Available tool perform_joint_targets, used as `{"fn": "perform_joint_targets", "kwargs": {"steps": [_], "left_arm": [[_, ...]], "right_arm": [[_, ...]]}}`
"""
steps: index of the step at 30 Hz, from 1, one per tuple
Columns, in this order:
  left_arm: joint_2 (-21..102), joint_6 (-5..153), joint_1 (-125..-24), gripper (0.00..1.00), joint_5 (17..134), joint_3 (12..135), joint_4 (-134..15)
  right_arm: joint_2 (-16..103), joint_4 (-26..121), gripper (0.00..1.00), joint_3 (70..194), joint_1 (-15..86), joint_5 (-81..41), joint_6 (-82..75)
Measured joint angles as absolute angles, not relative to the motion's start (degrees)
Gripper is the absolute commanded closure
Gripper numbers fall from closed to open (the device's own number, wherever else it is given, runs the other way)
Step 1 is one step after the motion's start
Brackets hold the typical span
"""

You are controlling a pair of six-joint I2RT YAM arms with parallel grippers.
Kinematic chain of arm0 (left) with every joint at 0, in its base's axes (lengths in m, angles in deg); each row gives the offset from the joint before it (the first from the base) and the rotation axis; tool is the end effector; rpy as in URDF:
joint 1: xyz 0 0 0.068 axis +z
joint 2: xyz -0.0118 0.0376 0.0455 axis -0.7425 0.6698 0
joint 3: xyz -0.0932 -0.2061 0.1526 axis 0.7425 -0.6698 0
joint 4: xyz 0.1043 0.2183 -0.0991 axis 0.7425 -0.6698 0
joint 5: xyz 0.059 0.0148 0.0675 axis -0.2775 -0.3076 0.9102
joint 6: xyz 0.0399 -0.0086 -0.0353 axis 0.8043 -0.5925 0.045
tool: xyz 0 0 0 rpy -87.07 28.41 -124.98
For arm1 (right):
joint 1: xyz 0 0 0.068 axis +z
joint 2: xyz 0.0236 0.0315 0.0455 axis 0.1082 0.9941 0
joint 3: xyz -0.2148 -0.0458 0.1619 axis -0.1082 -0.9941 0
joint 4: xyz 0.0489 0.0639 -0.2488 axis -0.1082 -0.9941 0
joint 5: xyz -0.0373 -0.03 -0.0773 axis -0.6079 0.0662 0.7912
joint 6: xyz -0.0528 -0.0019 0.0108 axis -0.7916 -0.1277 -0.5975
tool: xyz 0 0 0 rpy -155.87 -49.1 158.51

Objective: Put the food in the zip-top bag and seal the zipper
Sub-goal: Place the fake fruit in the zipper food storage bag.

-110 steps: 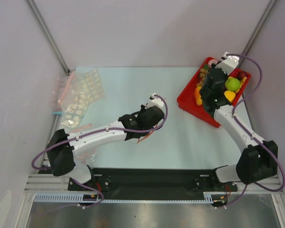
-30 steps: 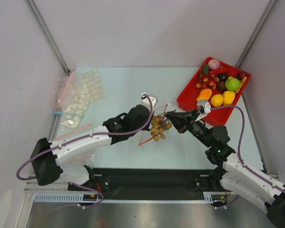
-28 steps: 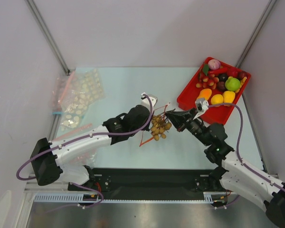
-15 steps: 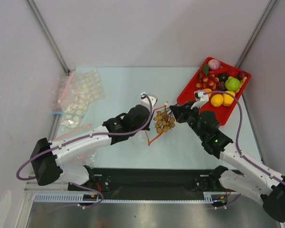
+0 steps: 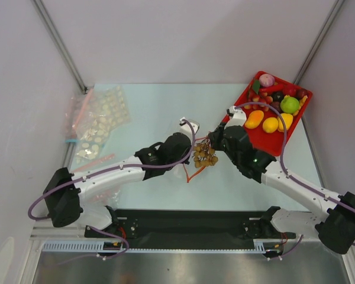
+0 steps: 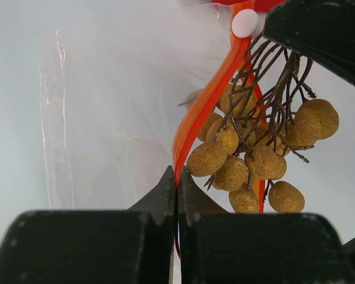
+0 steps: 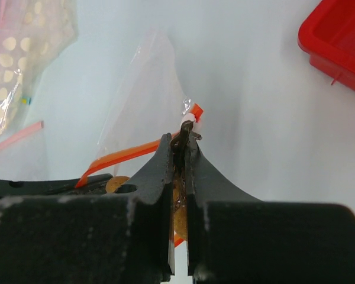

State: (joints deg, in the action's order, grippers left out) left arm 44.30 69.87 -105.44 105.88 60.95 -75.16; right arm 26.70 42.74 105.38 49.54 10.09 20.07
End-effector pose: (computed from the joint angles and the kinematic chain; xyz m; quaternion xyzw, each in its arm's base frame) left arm 0.1787 -0.2556 0.2848 0.2226 0.8424 -0.1399 0.4703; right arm 0.1973 0.1675 0.3057 0.0172 0.8152 0.2053 0.5413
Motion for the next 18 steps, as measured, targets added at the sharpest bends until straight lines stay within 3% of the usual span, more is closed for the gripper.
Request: {"fn": "perform_joint_targets", "kwargs": {"steps": [18], "left_arm": [[51.4, 69.9, -108.5, 1.0, 113.3, 62.1, -73.9]], "right_arm": [[36.9, 24.0, 1.0, 117.0, 43.7, 1.9, 38.2]]}}
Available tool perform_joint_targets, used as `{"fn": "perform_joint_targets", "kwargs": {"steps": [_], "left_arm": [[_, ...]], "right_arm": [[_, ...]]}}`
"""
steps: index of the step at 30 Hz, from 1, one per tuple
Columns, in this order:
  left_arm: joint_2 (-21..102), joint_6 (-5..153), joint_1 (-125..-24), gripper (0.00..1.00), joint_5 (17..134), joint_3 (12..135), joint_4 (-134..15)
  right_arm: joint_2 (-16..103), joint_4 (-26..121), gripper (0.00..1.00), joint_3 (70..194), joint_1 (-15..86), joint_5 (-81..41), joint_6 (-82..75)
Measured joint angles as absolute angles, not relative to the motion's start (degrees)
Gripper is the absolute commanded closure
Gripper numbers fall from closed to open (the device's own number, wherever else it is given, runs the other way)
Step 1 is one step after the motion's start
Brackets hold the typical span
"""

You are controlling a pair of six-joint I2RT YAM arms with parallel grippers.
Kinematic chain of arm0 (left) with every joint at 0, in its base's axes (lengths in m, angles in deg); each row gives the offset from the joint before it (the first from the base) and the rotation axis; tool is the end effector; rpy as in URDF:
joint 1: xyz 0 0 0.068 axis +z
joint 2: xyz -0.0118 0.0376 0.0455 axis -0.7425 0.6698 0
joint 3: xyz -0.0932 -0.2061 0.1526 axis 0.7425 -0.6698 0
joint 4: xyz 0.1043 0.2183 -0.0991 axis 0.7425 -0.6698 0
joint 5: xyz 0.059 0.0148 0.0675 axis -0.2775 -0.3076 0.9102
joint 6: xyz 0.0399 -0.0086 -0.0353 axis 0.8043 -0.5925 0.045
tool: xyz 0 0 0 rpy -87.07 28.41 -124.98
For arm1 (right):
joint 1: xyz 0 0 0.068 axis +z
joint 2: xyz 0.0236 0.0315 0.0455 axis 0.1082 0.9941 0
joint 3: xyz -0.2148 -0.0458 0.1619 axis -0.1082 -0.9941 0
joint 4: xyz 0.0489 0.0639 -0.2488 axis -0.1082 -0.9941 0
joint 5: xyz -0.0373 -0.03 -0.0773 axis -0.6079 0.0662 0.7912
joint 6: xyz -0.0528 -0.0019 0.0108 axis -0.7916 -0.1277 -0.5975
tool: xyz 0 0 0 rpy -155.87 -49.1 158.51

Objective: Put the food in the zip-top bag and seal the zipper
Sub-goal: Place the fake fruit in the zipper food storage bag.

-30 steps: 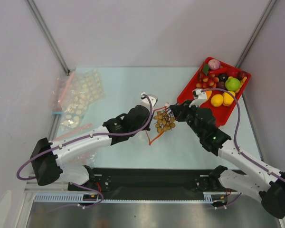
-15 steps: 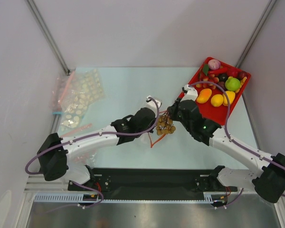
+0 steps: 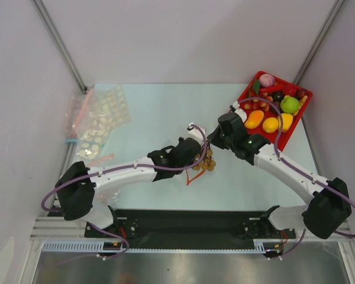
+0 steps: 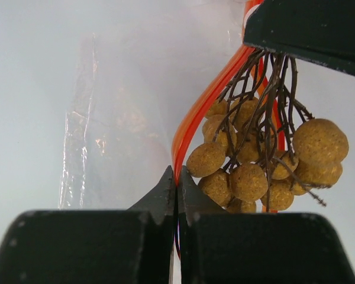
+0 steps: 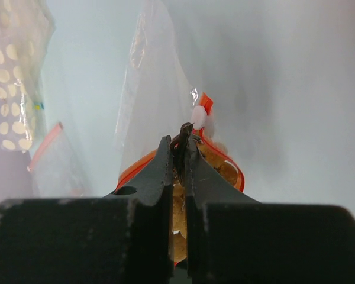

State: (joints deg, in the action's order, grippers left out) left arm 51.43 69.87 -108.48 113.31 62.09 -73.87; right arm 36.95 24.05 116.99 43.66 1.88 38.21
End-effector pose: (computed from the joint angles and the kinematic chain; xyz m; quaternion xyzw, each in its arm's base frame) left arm 0.1791 -0.2813 0.2569 0.2280 0.8486 -0.0787 0.4708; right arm 0.2341 0.1683 0.2991 0.1386 0.8836 0.2139 0.3929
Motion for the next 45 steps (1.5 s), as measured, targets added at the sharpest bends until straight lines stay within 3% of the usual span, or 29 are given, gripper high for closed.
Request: {"fn": "perform_joint_targets", "kwargs": {"steps": [21, 37, 45], "left_arm": [[55.2, 69.8, -112.3, 1.0, 119.4, 62.8, -70.9], [49.6, 68.9, -112.3, 1.0, 106.8, 62.7, -69.6], [47.1, 67.8, -109.8, 1.0, 98.0, 62.3, -69.1]], "right_arm": [[30.2, 32.0, 1.0, 102.7, 34.9, -13.5, 58.9], [17.6, 35.2, 1.0, 94.8, 34.2, -0.4, 66.4], [15.5, 35.2, 1.0, 94.7, 40.1, 11.4, 64.8]]}}
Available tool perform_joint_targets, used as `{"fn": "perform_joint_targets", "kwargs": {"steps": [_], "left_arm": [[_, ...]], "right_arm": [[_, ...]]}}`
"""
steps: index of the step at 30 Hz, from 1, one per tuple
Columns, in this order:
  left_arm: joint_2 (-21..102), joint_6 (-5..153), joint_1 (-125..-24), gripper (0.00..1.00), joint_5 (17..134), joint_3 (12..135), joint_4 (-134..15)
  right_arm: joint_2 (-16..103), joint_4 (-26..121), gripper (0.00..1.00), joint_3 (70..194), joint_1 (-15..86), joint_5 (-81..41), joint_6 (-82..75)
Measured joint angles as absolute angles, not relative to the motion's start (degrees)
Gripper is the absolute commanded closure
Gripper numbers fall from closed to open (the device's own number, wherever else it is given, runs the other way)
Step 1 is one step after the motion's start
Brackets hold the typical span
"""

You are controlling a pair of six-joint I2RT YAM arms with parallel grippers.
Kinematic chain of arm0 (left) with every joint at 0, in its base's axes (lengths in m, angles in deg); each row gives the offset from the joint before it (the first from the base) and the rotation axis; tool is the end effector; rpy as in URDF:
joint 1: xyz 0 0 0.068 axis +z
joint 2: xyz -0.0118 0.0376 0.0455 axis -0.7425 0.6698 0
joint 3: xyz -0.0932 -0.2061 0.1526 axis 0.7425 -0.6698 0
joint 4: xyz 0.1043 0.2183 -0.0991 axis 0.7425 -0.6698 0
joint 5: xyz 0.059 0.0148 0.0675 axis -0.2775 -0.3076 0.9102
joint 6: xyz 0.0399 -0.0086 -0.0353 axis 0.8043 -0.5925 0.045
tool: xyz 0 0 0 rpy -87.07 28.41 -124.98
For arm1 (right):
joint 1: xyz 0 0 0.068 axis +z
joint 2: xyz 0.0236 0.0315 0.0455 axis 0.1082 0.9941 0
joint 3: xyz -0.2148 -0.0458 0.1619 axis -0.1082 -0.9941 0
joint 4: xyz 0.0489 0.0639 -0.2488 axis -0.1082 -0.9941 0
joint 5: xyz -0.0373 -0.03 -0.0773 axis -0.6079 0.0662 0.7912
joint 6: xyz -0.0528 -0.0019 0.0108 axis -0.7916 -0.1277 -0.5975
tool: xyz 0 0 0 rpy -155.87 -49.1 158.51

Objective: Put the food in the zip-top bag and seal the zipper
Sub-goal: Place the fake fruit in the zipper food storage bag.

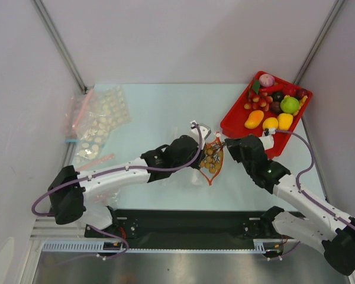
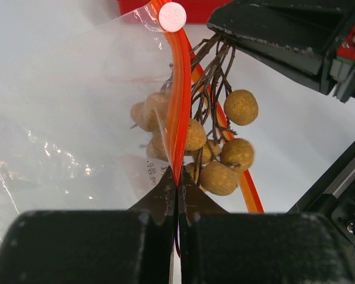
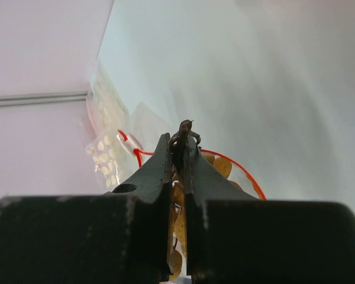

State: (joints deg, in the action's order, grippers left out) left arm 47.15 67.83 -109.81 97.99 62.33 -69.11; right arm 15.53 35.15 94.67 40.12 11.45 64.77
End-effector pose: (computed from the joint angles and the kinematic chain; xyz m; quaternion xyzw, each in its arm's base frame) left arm 0.1631 -0.2865 0.2870 0.2617 0.8185 -0.2394 0.4521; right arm 0.1812 0.1046 0.2693 0.3932 0.7486 0.3074 0.4365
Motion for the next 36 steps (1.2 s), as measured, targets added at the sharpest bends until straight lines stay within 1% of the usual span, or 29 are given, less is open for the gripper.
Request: {"fn": "perform_joint_targets", "kwargs": {"steps": [6, 12, 16, 21, 24, 27, 28, 30, 31, 33, 36], "left_arm": [[46.9, 66.7, -108.0, 1.0, 93.6, 62.3, -69.2], [45.2, 66.2, -106.5, 1.0, 89.2, 62.0, -69.4], [43.1, 65.8, -105.7, 1.0, 87.9, 62.0, -70.0], [39.5, 65.8, -105.5, 1.0, 87.6, 61.3, -70.6], [38.0, 65.7, -105.2, 1.0, 87.8, 61.2, -71.0], [37.0, 65.7, -104.8, 1.0, 89.1, 61.2, -71.8], [36.8, 65.7, -104.7, 1.0, 90.0, 61.2, -72.3], [36.3, 65.8, -104.7, 1.0, 91.8, 61.2, -73.3], [36.0, 65.8, -104.7, 1.0, 92.9, 61.2, -74.0], [35.3, 65.8, -104.6, 1.0, 94.7, 61.2, -75.1], [34.1, 65.9, -104.6, 0.99, 96.5, 61.2, -76.3]], "right_arm": [[15.3, 36.1, 1.0, 94.7, 45.9, 19.1, 62.8], [15.3, 39.8, 1.0, 94.7, 56.1, 29.4, 58.3], [17.6, 42.7, 1.0, 94.9, 62.2, 36.2, 55.0], [20.3, 46.4, 1.0, 95.1, 64.8, 39.5, 49.0], [20.9, 52.0, 0.89, 95.1, 64.9, 37.9, 41.4], [20.9, 56.3, 0.66, 95.2, 65.0, 34.6, 33.8], [20.9, 57.2, 0.49, 95.2, 65.0, 33.2, 31.4], [20.7, 58.3, 0.35, 95.2, 65.0, 30.4, 27.0], [20.5, 58.5, 0.26, 95.2, 65.0, 29.1, 25.2], [19.7, 59.1, 0.24, 95.2, 65.0, 26.2, 21.8], [18.0, 59.5, 0.24, 95.2, 65.0, 22.1, 17.9]]}}
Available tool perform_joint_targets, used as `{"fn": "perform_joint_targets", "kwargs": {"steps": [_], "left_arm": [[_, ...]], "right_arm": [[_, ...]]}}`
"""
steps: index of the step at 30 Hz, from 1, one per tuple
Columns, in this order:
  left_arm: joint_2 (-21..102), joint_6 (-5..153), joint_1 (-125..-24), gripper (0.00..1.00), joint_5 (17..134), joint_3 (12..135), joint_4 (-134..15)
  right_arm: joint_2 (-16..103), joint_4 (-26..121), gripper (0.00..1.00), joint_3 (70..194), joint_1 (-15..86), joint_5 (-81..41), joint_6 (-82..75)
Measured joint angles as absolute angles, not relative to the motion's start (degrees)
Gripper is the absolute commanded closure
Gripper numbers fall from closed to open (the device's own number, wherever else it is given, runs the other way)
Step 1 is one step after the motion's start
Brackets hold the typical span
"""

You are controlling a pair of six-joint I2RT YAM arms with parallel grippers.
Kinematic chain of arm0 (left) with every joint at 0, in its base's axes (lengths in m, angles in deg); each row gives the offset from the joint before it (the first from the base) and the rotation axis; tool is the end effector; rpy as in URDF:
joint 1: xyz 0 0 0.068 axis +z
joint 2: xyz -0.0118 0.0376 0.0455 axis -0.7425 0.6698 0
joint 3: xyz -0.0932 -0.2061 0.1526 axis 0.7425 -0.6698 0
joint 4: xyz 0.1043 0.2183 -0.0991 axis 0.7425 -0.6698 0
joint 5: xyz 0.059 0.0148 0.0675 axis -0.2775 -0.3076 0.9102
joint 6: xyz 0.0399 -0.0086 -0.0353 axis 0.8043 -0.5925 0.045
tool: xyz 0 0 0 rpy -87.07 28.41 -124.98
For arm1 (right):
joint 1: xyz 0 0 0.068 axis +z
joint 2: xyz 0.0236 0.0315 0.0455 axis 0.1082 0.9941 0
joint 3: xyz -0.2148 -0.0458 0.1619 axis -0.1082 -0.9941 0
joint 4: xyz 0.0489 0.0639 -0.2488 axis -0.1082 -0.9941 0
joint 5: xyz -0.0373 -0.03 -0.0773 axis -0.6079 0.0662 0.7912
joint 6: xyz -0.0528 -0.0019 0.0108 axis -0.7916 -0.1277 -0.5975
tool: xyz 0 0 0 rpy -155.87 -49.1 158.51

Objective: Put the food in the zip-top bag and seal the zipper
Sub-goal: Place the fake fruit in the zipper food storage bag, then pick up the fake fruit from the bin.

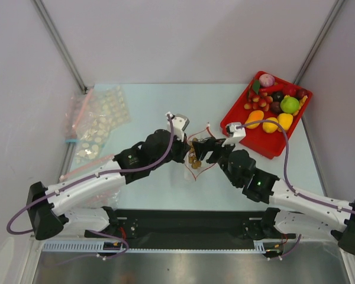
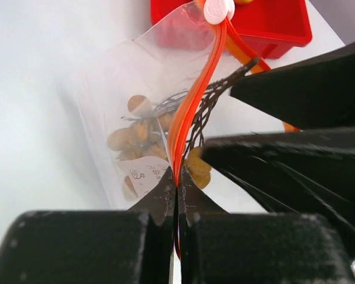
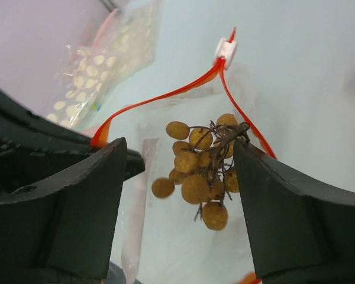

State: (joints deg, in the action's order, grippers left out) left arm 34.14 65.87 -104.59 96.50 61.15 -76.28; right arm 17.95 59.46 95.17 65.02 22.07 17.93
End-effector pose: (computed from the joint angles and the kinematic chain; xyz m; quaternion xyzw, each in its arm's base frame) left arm 0.1592 -0.2276 0.3322 0.2062 0.8136 -0.2589 0.4780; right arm 0.1343 0.1832 0.3073 0.0038 0.7351 0.2825 0.6162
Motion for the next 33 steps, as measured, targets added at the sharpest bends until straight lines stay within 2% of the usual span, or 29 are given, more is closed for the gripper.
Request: {"fn": "perform_joint_targets", "kwargs": {"steps": [7, 13, 21, 24, 33], "left_arm": [[33.0, 65.9, -104.5, 1.0, 100.3, 61.2, -78.7], [29.1, 65.8, -104.5, 1.0, 105.9, 59.2, -79.3], [11.3, 64.9, -104.4, 0.98, 111.8, 49.9, -74.8], [8.7, 64.8, -104.4, 1.0, 113.2, 49.5, -73.8], [19.5, 64.9, -104.4, 1.0, 115.8, 49.4, -72.9]], "right_arm": [[11.3, 59.5, 0.3, 95.3, 65.0, 14.2, 12.0], [7.4, 58.2, 0.31, 95.6, 63.2, 14.7, 11.8], [3.9, 52.3, 0.29, 95.6, 44.7, 9.8, 17.3], [4.8, 51.0, 0.28, 95.6, 38.2, 6.2, 19.3], [12.4, 48.8, 0.27, 95.3, 22.8, -3.9, 24.7]]}}
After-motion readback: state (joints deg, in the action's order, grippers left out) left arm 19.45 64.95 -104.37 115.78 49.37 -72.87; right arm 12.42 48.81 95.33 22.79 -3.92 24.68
